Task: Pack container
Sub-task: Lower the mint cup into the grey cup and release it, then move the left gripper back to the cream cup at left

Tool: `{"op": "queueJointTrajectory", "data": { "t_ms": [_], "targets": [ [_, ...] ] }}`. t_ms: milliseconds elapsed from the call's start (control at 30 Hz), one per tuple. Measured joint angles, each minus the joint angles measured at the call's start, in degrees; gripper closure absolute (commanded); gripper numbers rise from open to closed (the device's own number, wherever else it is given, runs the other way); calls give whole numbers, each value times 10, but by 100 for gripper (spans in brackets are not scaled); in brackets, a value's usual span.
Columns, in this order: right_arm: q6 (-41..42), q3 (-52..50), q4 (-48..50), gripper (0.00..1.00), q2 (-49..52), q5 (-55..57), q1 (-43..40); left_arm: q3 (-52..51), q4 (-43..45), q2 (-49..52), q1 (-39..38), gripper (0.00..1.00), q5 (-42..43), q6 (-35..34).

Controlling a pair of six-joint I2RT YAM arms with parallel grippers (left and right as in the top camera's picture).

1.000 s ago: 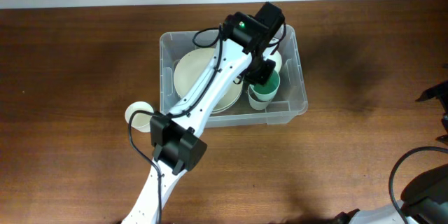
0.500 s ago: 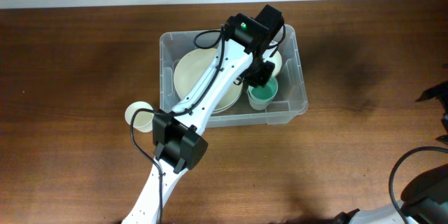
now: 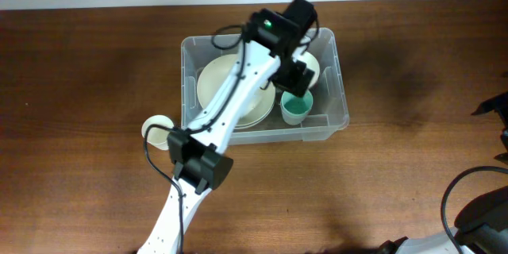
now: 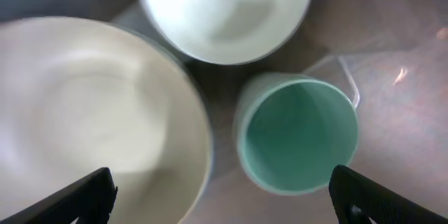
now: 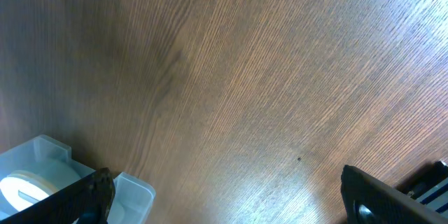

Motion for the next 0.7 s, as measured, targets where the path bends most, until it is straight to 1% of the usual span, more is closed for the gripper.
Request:
{"op": "queueJointTrajectory", "data": {
  "t_ms": [67, 167, 400, 567, 700],
  "targets": [
    [0, 0, 0, 1, 0, 0, 0, 42, -20, 0, 15, 1, -2, 0],
    [0, 0, 0, 1, 0, 0, 0, 83, -24, -5, 48, 1, -4, 0],
    [0, 0, 0, 1, 0, 0, 0, 89, -25, -27, 136, 1, -5, 0],
    [0, 0, 0, 1, 0, 0, 0, 64, -25, -63, 204, 1, -4, -1],
    [0, 0, 0, 1, 0, 0, 0, -1, -25, -127, 264, 1, -4, -9]
  ]
}}
